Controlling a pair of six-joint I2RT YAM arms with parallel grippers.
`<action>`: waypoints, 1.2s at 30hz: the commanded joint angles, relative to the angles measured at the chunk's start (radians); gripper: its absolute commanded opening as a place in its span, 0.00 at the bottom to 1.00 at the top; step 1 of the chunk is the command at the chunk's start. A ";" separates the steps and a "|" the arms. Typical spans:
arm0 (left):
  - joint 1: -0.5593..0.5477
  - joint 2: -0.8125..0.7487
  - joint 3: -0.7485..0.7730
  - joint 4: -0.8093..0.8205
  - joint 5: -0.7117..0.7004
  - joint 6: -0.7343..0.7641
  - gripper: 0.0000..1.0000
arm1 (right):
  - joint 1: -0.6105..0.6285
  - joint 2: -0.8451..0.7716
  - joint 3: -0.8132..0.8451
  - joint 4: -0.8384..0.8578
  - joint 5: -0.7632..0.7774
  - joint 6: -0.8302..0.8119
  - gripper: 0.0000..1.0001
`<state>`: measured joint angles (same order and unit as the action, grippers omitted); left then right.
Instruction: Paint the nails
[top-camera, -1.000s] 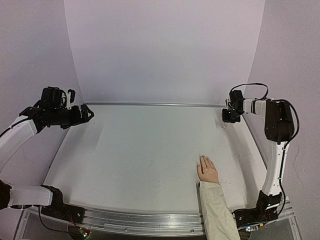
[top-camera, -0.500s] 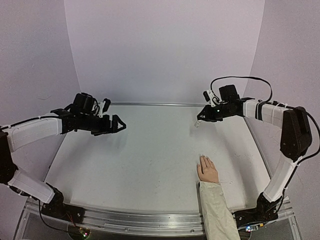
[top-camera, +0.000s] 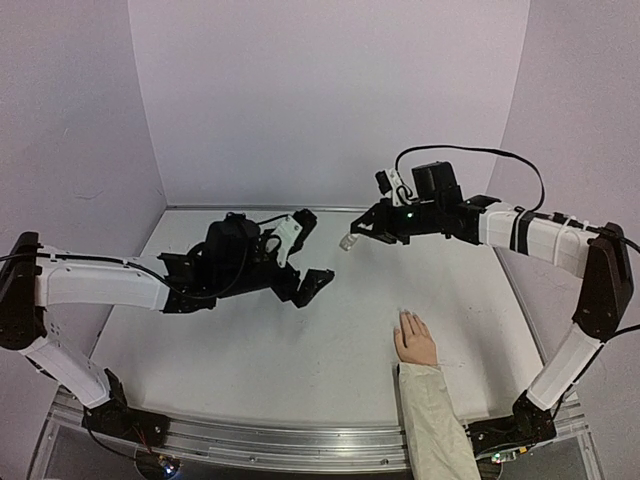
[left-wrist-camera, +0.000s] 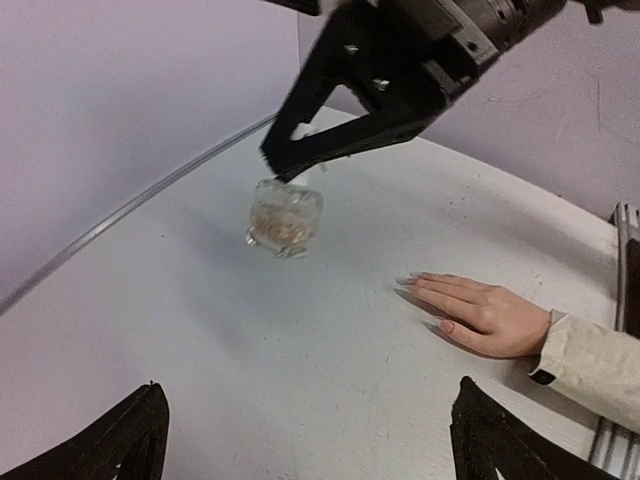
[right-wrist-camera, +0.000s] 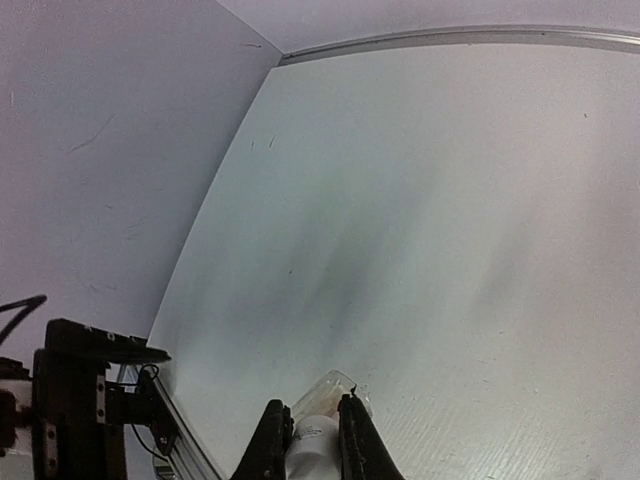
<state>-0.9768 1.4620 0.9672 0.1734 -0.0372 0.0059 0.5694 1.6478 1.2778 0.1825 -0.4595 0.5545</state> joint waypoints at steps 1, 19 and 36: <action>-0.071 0.066 -0.023 0.269 -0.206 0.258 0.99 | 0.063 -0.057 0.004 0.072 0.050 0.107 0.00; -0.092 0.199 0.076 0.354 -0.283 0.370 0.73 | 0.145 -0.074 0.007 0.087 0.106 0.109 0.00; -0.094 0.213 0.104 0.354 -0.320 0.391 0.43 | 0.167 -0.054 0.018 0.087 0.111 0.109 0.00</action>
<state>-1.0672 1.6752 1.0153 0.4770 -0.3279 0.3862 0.7242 1.6119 1.2778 0.2173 -0.3500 0.6590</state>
